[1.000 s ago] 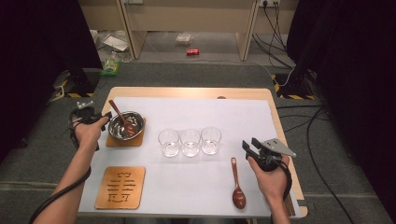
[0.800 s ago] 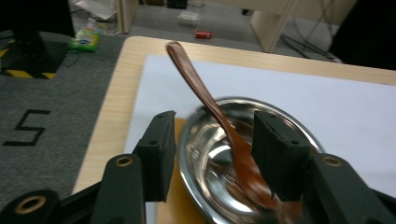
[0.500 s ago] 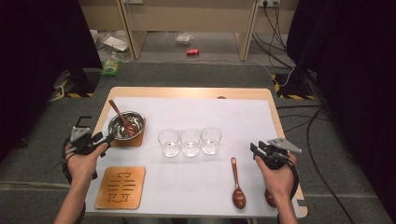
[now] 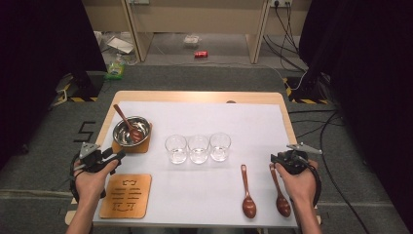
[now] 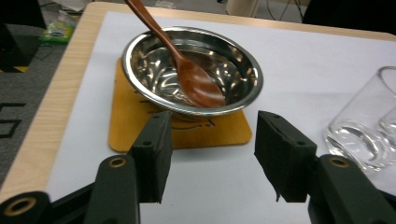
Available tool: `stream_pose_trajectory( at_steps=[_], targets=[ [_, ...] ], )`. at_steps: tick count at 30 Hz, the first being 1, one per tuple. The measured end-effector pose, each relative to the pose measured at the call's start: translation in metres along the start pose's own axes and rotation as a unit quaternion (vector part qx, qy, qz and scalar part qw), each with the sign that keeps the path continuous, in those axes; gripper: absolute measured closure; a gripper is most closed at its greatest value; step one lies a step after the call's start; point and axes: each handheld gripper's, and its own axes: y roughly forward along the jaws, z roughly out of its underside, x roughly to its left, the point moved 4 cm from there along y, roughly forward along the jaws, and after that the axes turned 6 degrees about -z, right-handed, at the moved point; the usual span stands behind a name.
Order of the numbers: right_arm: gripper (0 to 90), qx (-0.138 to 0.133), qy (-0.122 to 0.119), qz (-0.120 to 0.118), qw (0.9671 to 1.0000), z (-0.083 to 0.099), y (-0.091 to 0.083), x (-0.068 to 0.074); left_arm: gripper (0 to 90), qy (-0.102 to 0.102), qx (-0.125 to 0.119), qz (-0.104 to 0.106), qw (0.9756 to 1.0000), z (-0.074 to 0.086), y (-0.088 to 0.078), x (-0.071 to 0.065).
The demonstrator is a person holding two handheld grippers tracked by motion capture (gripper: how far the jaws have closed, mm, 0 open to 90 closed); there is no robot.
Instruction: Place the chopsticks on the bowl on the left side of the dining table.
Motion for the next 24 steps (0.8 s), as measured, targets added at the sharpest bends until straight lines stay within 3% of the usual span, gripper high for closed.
stream_pose_trajectory(
  at_steps=[3,5,7,12,14,19,20,24],
  targets=[
    [72.8,0.037,0.008,0.008,0.9993,0.003,-0.003,-0.004,45.9,0.001,0.000,0.002,1.0000,0.001,-0.002,-0.001],
    [74.0,0.074,0.018,0.011,0.9971,0.006,-0.004,-0.005,45.9,0.002,-0.001,0.003,1.0000,0.002,-0.003,-0.001],
    [75.0,0.105,0.026,0.013,0.9940,0.009,-0.005,-0.007,45.9,0.003,0.001,0.005,1.0000,0.002,-0.003,-0.001],
    [77.0,0.157,0.037,0.028,0.9866,0.013,-0.007,-0.020,45.9,0.001,-0.001,0.007,1.0000,-0.001,-0.001,-0.002],
    [77.8,0.179,0.042,0.039,0.9822,0.016,-0.007,-0.024,45.9,0.000,-0.001,0.008,1.0000,-0.001,0.000,-0.002],
    [79.5,0.213,0.050,0.045,0.9748,0.023,-0.007,-0.030,45.9,0.001,0.002,0.012,0.9999,0.001,0.001,-0.004],
    [79.6,0.218,0.063,0.047,0.9727,0.024,-0.006,-0.029,45.9,0.000,0.002,0.012,0.9999,0.001,0.001,-0.003],
    [80.5,0.236,0.056,0.046,0.9691,0.029,-0.003,-0.031,45.9,-0.002,-0.002,0.011,0.9999,-0.001,0.000,-0.003]
  ],
)
